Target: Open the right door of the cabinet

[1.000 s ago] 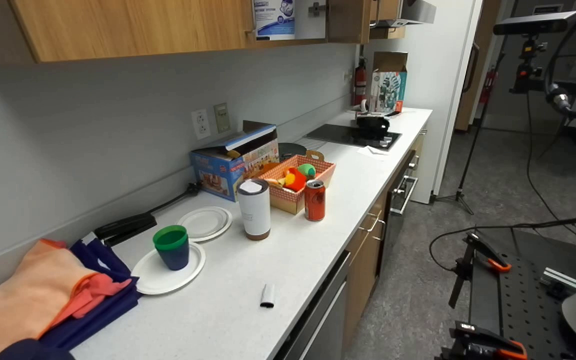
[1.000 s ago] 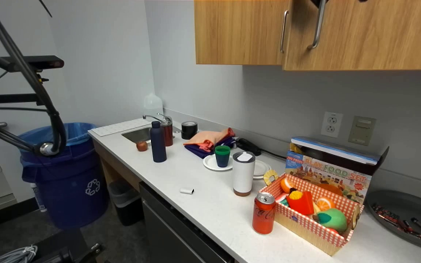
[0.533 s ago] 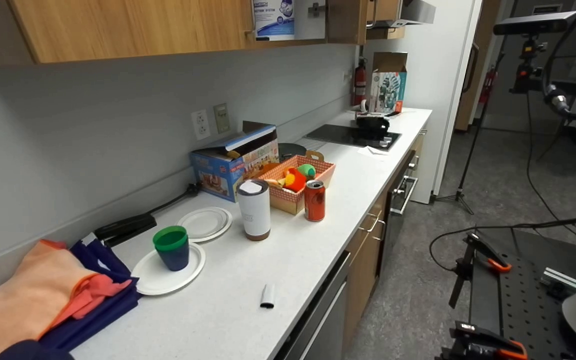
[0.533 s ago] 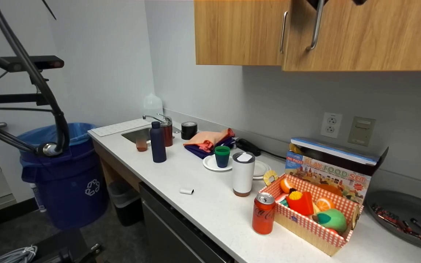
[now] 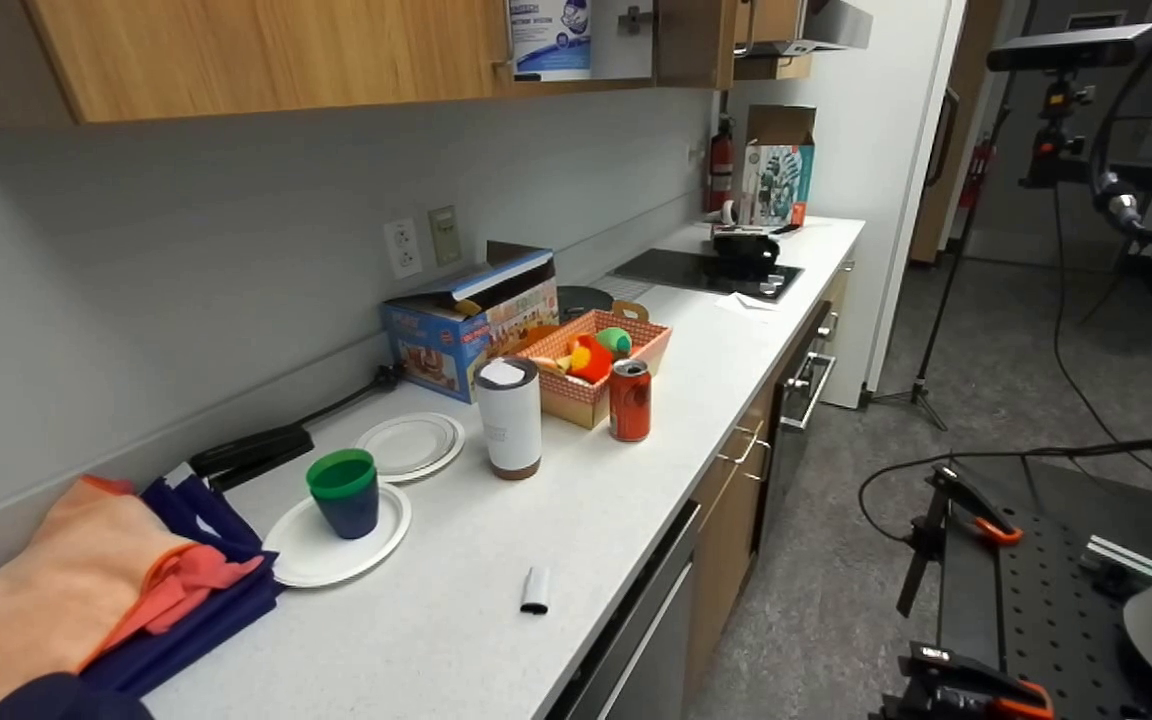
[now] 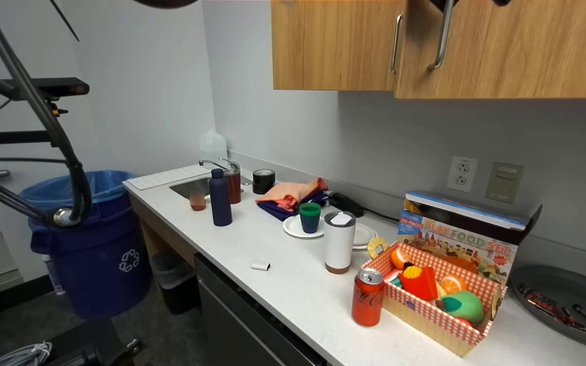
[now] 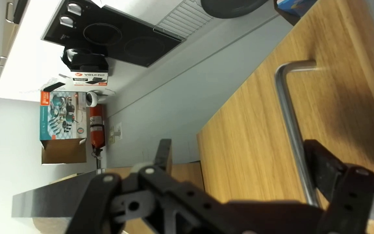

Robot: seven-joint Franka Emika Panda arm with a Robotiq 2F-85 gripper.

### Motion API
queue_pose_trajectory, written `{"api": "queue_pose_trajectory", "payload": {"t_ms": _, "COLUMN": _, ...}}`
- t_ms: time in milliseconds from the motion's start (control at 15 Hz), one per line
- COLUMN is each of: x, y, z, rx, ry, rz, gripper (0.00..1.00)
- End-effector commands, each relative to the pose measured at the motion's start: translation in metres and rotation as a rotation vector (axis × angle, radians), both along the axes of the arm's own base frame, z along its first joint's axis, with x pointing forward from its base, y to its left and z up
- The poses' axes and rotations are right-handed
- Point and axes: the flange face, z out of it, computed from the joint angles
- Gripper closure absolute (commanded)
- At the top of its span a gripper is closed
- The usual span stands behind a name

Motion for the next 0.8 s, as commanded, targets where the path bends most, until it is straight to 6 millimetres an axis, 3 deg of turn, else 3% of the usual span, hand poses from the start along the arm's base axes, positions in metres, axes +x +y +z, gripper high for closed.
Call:
{"api": "queue_pose_trajectory", "payload": {"t_ms": 0, "x": -0.053, "y": -0.056, "z": -0.006, "rx": -0.039, "ry": 0.032, "rz": -0.131, "gripper": 0.0}}
{"api": "queue_pose_trajectory", "payload": {"t_ms": 733, "x": -0.105, "y": -0.07, "z": -0.024, "rx": -0.065, "ry": -0.105, "rz": -0.093, "gripper": 0.0}}
